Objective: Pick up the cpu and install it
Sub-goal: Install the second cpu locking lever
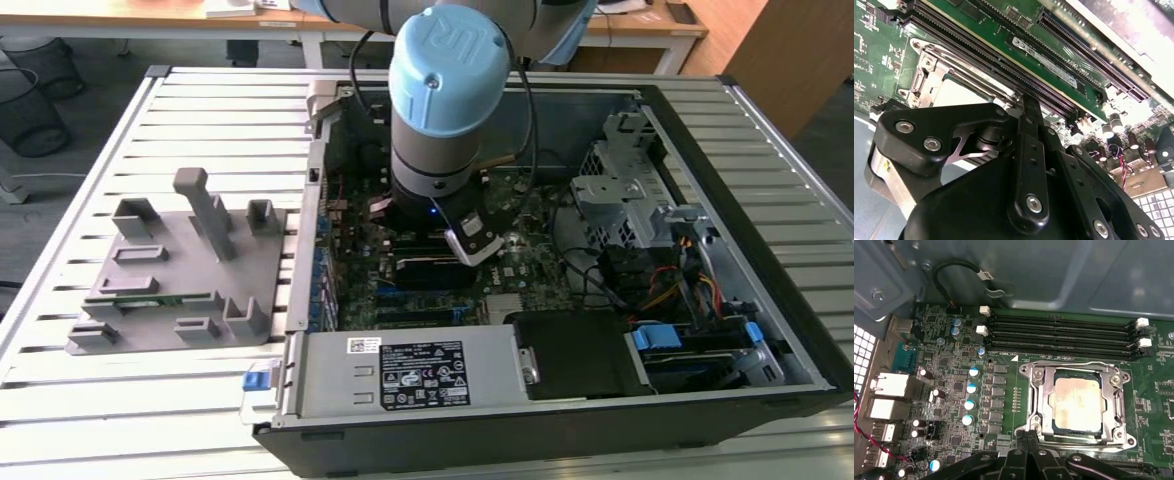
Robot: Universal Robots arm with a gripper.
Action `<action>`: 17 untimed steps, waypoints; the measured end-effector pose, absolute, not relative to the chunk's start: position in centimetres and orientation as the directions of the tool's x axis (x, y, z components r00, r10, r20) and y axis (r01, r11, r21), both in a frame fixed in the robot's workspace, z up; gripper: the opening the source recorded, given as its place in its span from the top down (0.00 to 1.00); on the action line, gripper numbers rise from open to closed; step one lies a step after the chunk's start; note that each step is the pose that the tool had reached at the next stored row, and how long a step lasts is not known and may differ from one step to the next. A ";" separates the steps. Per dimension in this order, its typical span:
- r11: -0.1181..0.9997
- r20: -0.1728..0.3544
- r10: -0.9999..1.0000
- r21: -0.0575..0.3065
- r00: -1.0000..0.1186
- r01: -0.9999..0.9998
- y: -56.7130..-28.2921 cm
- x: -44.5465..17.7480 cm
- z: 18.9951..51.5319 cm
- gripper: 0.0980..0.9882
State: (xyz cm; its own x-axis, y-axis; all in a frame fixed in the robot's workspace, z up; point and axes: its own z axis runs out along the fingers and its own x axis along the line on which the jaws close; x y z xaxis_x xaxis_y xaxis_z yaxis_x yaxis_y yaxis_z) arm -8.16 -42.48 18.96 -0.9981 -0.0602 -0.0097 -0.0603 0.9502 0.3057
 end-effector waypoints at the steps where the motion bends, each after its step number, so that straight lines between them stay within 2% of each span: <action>1: 0.950 -0.010 -0.060 0.307 -0.998 -0.060 -42.5 -8.2 18.9 0.99; 17: 0.948 -0.010 -0.060 0.314 -0.998 -0.060 -42.1 -8.5 18.8 0.99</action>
State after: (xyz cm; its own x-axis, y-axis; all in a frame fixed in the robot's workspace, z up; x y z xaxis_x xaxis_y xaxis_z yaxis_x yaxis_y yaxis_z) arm -8.49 -42.14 18.82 -0.9981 -0.0603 -0.0102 -0.0604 0.9475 0.3139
